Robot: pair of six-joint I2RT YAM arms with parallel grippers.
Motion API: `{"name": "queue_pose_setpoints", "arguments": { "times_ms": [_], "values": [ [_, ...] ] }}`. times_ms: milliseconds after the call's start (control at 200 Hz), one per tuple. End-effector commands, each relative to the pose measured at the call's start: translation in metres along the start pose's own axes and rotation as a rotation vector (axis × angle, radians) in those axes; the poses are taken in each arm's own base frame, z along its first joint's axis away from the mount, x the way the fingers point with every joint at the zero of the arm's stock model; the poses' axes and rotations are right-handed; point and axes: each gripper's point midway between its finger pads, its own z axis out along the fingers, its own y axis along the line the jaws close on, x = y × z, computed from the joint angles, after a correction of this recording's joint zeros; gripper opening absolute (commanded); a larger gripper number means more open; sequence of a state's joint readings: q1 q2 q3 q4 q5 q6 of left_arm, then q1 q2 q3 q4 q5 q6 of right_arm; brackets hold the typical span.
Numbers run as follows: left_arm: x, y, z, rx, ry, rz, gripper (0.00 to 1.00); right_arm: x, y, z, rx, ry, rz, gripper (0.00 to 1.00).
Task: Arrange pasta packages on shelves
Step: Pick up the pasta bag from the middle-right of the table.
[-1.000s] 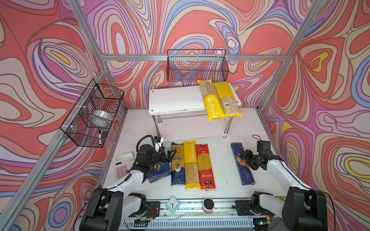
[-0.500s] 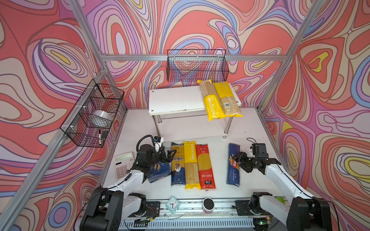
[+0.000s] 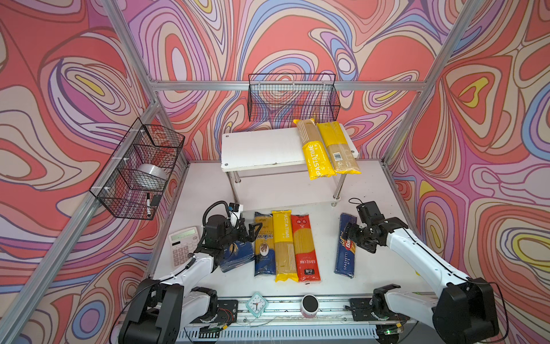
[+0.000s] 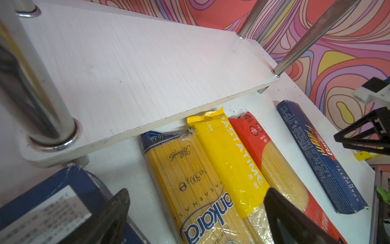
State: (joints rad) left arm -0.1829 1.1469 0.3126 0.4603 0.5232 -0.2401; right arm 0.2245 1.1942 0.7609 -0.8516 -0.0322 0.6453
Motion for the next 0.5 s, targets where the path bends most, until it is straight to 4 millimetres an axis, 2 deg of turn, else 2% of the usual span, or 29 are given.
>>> {"name": "queue_pose_setpoints", "arguments": {
  "times_ms": [0,205,496],
  "values": [
    [-0.005,-0.004,-0.001,0.009,-0.007,0.003,1.00,0.011,-0.013,0.006,0.084,0.031,-0.021,0.90],
    [-0.005,-0.004,0.000,0.011,-0.004,0.000,1.00,0.016,-0.001,0.017,0.068,0.032,-0.056,0.91],
    [-0.005,-0.004,0.000,0.009,-0.003,0.001,1.00,0.024,-0.005,0.037,0.083,0.049,-0.058,0.91]
  ]
}}
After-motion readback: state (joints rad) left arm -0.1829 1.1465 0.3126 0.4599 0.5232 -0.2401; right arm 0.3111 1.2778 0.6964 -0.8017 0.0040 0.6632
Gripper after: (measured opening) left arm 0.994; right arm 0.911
